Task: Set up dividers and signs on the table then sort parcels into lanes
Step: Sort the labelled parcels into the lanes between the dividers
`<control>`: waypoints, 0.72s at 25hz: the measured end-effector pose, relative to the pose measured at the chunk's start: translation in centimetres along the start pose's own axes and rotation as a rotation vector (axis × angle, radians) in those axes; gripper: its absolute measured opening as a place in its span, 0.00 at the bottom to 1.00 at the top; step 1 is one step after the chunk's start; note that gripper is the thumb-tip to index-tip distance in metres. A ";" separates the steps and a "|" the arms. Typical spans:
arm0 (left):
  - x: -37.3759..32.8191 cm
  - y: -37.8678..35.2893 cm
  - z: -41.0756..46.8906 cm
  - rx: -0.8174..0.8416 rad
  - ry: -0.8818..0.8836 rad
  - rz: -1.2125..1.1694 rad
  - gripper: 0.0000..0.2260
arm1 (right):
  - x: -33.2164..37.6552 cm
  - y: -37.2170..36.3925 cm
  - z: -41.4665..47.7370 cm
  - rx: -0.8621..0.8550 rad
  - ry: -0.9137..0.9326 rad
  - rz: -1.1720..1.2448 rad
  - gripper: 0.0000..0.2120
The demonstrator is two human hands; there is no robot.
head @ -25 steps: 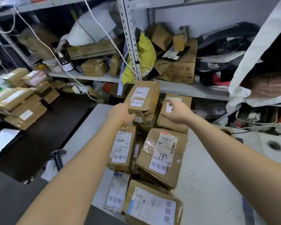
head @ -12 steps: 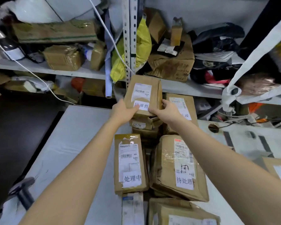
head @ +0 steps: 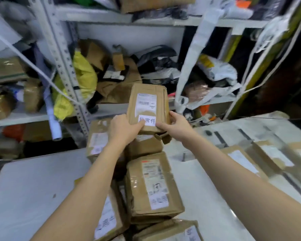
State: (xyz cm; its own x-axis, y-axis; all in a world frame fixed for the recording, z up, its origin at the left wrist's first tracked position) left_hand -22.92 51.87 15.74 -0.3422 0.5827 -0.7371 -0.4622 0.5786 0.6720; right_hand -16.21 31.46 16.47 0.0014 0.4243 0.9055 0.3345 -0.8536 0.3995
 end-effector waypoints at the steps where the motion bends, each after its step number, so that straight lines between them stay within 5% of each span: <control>1: -1.8 -1.3 -0.2 0.023 -0.027 0.013 0.24 | -0.6 2.2 -0.5 -0.038 -0.015 0.015 0.23; 9: -18.3 -15.3 -6.4 0.216 -0.186 -0.038 0.23 | -9.1 22.4 -4.7 -0.256 -0.148 0.056 0.42; 18: -34.2 -34.6 -16.6 0.270 -0.206 -0.010 0.19 | -22.6 45.1 -6.6 -0.228 -0.199 0.102 0.28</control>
State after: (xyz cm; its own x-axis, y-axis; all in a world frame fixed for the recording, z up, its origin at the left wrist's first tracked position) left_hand -8.83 2.42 16.48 -0.1536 0.6636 -0.7321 -0.2221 0.6988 0.6800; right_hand -7.39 -18.67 14.97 0.2164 0.3643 0.9058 0.1033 -0.9311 0.3498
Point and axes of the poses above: each hand's wrist, its own z-axis towards the middle knuckle, its own y-axis out of the back of the hand, x = y × z, the point moved 8 cm from there along z, towards the middle knuckle, and after that the axes turned 3 degrees about -x, right-handed, at the moved point
